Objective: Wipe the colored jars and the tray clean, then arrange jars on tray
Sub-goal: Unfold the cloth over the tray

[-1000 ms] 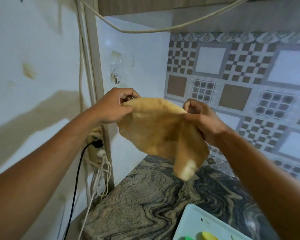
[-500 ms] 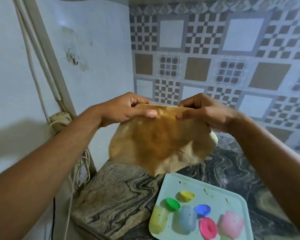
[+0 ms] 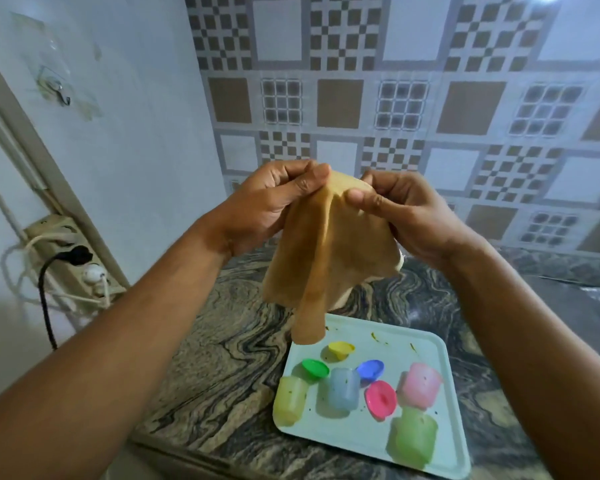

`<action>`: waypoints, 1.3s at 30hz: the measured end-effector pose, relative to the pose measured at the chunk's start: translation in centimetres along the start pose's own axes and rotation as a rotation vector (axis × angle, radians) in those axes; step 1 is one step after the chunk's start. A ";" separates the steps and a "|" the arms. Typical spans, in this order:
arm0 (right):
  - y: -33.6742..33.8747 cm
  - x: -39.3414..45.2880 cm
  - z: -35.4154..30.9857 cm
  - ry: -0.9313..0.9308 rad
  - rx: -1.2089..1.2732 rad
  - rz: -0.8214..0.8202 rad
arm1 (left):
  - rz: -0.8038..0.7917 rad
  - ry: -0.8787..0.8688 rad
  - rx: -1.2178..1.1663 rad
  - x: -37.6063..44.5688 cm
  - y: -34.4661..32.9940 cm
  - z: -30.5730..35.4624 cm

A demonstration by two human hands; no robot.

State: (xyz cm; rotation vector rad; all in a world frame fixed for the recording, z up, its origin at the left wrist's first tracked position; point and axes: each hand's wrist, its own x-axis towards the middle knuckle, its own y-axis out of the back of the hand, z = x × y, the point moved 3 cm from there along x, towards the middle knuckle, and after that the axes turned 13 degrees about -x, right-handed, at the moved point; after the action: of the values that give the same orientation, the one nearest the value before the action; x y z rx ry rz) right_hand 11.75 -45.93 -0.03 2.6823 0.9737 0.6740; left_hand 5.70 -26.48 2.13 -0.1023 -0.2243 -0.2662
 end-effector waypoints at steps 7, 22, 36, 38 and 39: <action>-2.9 -2.6 2.8 -0.093 0.223 0.102 | 0.049 -0.099 -0.211 2.0 -3.1 -0.3; -5.5 -8.0 6.2 -0.204 0.444 0.139 | 0.076 0.036 -0.110 1.8 -1.0 -6.0; -9.5 -13.5 12.6 -0.357 0.027 0.506 | 0.168 0.602 -0.468 -6.7 -5.1 -21.3; -9.8 -13.9 12.8 -0.370 0.019 0.552 | 0.206 0.658 -0.479 -7.4 -5.5 -21.9; -9.7 -14.0 12.8 -0.377 0.022 0.588 | 0.249 0.670 -0.440 -7.7 -5.4 -22.1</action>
State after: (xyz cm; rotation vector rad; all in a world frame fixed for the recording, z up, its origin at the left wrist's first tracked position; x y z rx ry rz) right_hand 3.15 -48.15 -19.40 2.9644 0.0929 0.2189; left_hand 1.57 -32.61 -20.70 -0.4629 0.5155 -0.0867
